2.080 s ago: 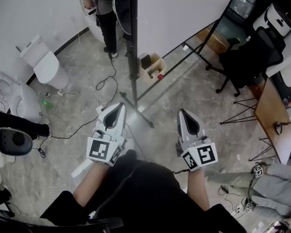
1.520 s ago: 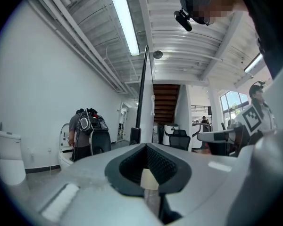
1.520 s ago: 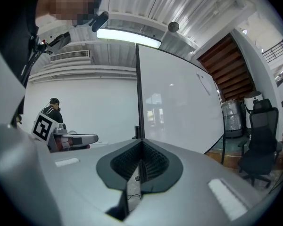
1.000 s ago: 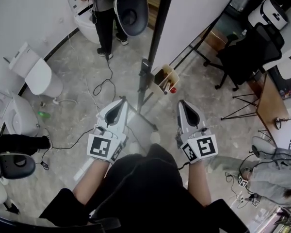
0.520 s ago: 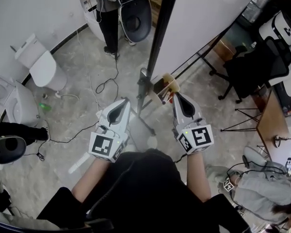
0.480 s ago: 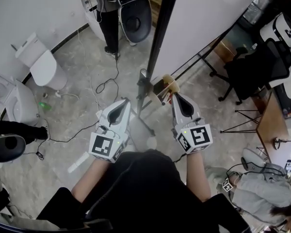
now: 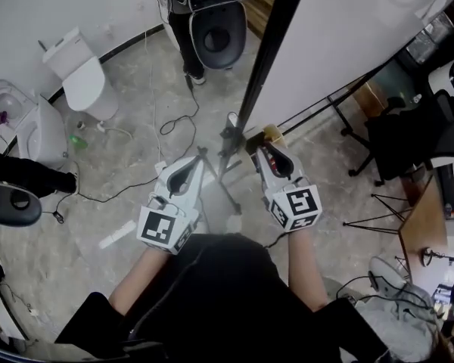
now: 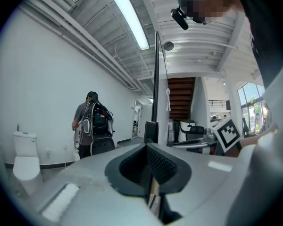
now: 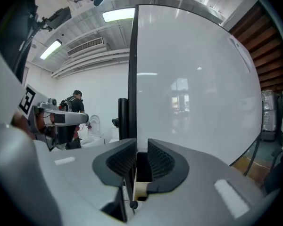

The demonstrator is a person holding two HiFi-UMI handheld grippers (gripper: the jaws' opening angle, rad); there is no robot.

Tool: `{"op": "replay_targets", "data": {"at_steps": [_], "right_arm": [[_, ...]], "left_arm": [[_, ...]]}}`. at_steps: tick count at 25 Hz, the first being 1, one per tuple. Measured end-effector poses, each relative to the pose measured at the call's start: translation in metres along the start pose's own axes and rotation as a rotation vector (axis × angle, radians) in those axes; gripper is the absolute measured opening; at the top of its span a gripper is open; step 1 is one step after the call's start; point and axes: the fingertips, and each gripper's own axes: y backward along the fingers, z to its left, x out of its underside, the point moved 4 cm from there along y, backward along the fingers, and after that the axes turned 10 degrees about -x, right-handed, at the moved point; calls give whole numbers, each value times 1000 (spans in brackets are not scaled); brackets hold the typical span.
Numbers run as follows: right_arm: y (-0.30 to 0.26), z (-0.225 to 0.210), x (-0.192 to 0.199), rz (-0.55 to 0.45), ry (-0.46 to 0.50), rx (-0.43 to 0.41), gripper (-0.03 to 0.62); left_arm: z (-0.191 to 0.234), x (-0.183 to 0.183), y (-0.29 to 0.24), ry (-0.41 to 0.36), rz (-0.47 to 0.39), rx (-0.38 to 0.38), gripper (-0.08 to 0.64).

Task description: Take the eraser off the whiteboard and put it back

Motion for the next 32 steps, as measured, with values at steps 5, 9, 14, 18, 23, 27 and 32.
{"op": "replay_targets", "data": {"at_steps": [5, 9, 14, 18, 23, 27, 32], "right_arm": [[-15, -6, 12, 45, -2, -31, 150], [-22, -13, 21, 81, 16, -29, 201], [-28, -19, 28, 111, 15, -37, 261], [-33, -21, 33, 136, 28, -43, 275], [-41, -22, 40, 162, 41, -54, 291], [-47, -23, 45, 181, 57, -56, 296], [-50, -24, 50, 198, 52, -55, 296]], "left_arm": [[7, 2, 4, 0, 4, -52, 5], [11, 2, 6, 4, 18, -91, 5], [14, 1, 7, 12, 22, -126, 5], [17, 4, 8, 3, 39, -149, 5], [21, 5, 10, -12, 35, -167, 5], [21, 5, 12, 7, 11, -171, 5], [24, 3, 17, 15, 18, -203, 5]]}}
